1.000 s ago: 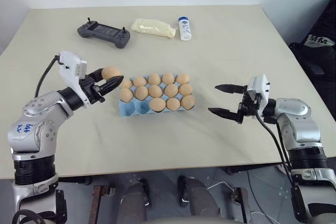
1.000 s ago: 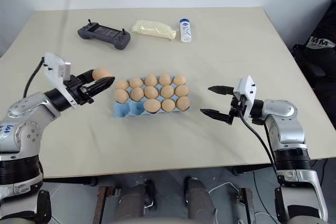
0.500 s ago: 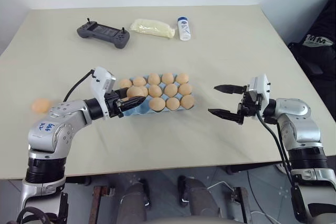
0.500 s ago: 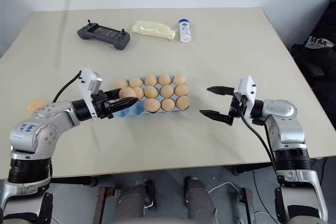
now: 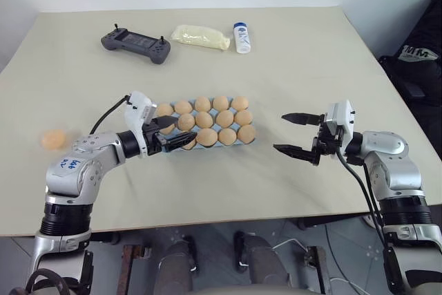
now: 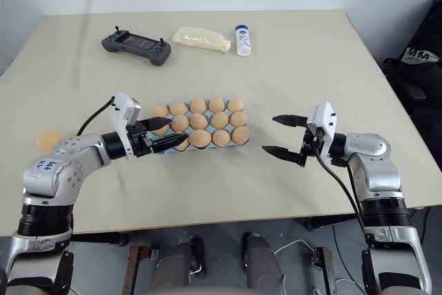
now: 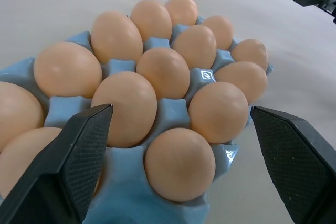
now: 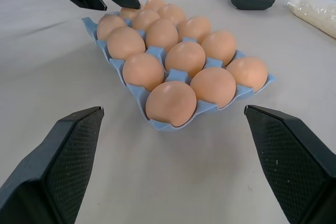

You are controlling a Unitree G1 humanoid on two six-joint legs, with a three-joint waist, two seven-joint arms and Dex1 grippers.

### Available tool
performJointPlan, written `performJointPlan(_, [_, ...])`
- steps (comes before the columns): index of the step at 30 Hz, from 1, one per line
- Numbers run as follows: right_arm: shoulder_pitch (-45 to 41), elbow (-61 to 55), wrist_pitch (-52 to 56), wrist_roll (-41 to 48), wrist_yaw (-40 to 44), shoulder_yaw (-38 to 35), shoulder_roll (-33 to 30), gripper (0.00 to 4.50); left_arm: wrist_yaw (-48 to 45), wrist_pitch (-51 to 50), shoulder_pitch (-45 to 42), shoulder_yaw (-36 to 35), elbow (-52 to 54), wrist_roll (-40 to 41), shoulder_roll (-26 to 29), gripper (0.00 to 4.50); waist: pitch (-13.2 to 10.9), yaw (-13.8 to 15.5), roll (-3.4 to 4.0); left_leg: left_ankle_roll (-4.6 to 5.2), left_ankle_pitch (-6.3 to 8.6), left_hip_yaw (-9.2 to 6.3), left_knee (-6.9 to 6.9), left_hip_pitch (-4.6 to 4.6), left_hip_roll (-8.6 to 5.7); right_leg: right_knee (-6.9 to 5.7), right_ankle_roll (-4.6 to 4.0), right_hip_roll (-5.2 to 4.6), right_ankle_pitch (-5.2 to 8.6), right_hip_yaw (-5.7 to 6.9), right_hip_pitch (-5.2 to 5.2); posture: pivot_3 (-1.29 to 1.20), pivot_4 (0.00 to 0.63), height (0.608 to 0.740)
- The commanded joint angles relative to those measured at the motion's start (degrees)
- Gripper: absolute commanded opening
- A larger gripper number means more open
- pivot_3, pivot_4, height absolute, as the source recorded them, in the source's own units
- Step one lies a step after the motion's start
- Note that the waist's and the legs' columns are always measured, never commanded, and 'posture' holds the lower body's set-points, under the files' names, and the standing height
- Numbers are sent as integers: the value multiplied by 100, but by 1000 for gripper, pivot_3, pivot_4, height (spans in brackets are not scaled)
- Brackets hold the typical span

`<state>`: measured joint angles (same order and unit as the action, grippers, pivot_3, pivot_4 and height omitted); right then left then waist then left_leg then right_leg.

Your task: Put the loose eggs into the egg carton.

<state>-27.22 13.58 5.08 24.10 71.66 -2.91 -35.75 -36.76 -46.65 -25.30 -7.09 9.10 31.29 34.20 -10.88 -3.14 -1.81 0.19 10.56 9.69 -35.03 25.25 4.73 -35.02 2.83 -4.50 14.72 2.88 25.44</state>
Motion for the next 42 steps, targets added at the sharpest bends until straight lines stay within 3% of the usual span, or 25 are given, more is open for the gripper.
performJointPlan(1, [-49,-104,-22,60,13,-132,-67,4500,146,203,182,-713,610,147,187,4462,0,-15,0,0,0,0,1,0,1,0,0,1,0,0,0,0,150,740])
performJointPlan(11, [-313,219,-103,6,213,-23,-5,4500,577,694,1819,-2484,1631,439,-5,4462,0,-10,0,2,3,0,1,-1,5,5,-6,-2,1,-5,2,0,150,740])
performJointPlan(17, [-565,528,-200,-75,375,28,50,4500,563,873,3254,-3444,2054,671,-223,4462,0,-29,0,10,9,3,14,8,9,77,-13,1,-25,-3,-2,0,150,740])
performJointPlan(22, [-735,772,-296,-143,474,49,101,4500,717,1261,3841,-3901,2132,608,-445,4462,0,-36,0,13,12,9,36,16,10,125,-13,4,-41,3,4,0,150,740])
performJointPlan(26, [-855,956,-367,-207,561,74,151,4500,1270,1649,3586,-4148,1941,341,-457,4462,0,-24,0,14,13,6,47,18,9,152,-14,5,-44,8,5,0,150,740])
performJointPlan(34, [-1030,1165,-422,-306,618,136,258,4500,3076,453,2488,-4013,1303,69,-149,4462,0,-23,0,18,16,20,59,16,9,138,-9,2,-46,4,6,0,150,740])
performJointPlan(42, [-984,1112,-408,-302,592,136,226,4500,3506,208,1461,-3379,-91,-498,236,4462,1,-29,-1,15,14,30,61,1,10,116,-9,2,-47,7,9,0,150,740])
